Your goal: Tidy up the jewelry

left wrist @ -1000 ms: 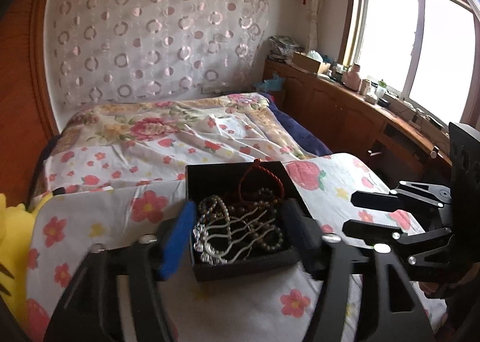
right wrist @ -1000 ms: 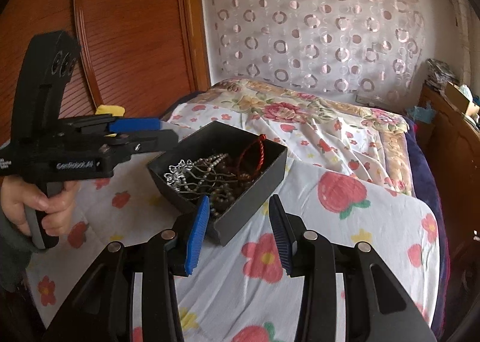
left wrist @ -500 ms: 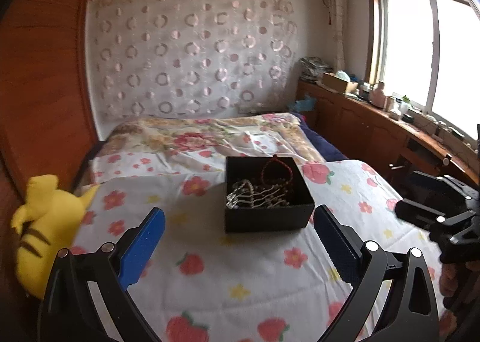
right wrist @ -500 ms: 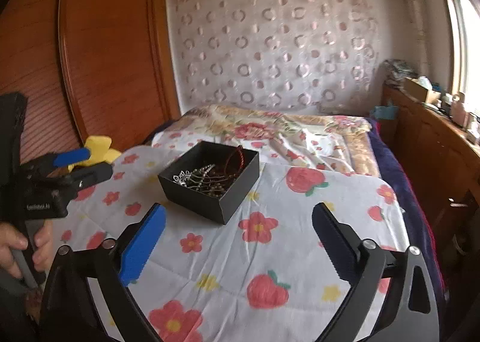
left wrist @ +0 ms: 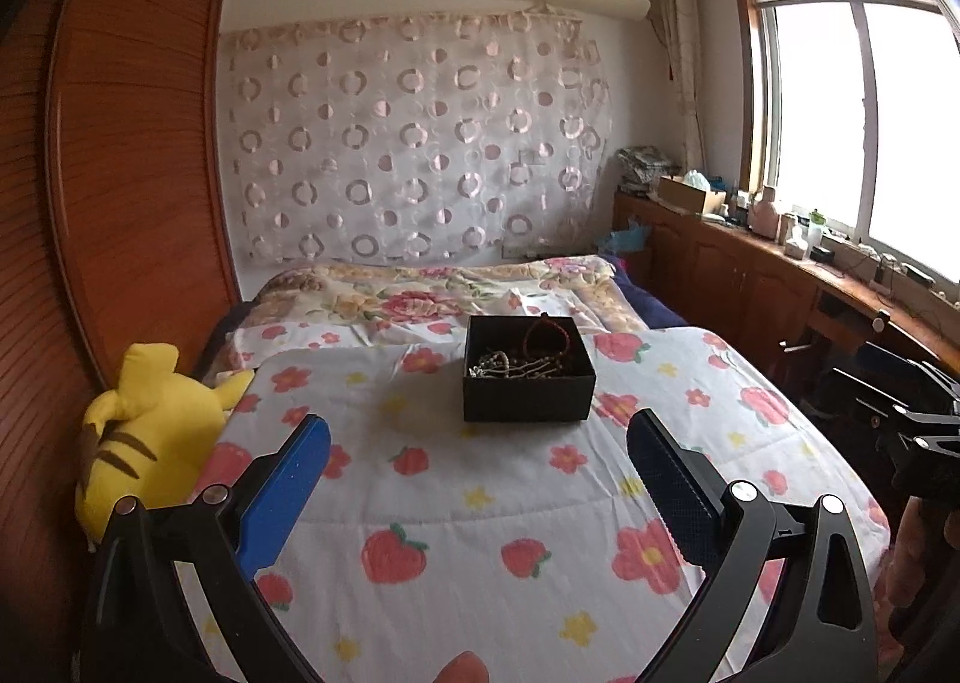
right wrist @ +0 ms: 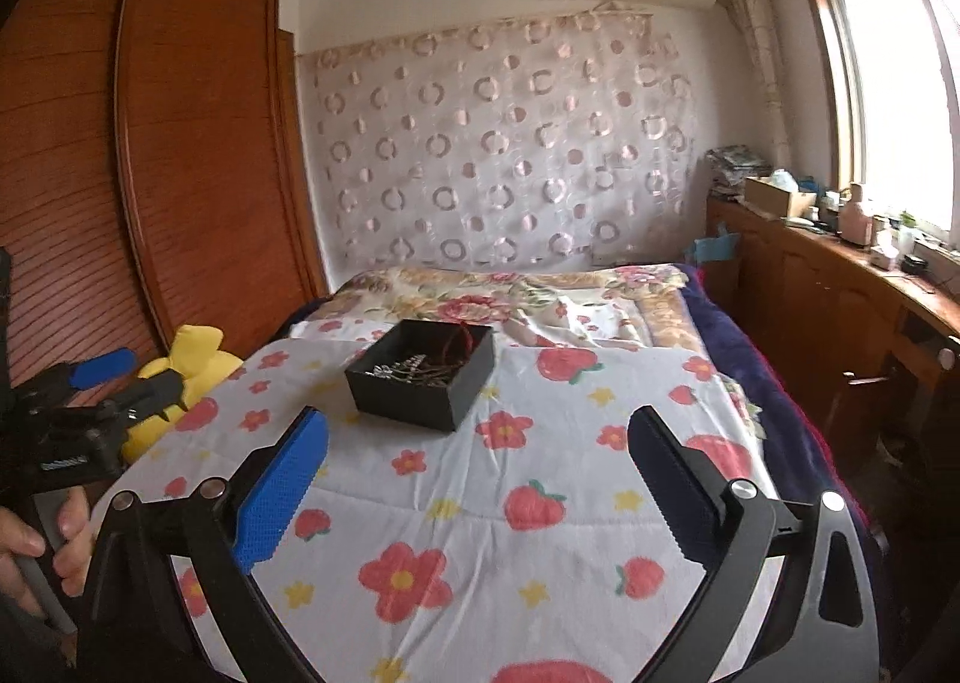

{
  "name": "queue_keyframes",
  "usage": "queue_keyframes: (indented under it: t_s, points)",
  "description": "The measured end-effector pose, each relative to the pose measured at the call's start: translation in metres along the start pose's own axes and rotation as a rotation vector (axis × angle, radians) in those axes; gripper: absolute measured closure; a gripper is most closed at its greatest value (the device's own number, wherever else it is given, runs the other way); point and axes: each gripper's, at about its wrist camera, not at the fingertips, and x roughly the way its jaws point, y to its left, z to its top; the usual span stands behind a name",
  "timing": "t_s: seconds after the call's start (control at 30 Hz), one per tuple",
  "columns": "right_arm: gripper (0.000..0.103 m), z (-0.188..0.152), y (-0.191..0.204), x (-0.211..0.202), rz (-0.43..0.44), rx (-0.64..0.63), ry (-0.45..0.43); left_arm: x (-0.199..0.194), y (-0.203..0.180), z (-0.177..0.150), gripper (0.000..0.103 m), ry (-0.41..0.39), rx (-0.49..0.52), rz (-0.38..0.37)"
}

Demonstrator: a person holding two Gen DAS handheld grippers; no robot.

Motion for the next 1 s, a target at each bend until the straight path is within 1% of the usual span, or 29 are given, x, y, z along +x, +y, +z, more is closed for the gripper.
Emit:
queue_keyframes:
  t_s: [0.37, 1.0]
  points:
    - [0.002, -0.001, 0.000, -0.009, -0.012, 0.003, -0.016, -0.022, -0.008, -0.004, 0.007, -0.025, 0.021, 0.001]
    - [0.002, -0.001, 0.007, -0.013, 0.004, -0.001, -0.007, -0.025, -0.011, -0.004, 0.007, -0.022, 0.013, -0.009]
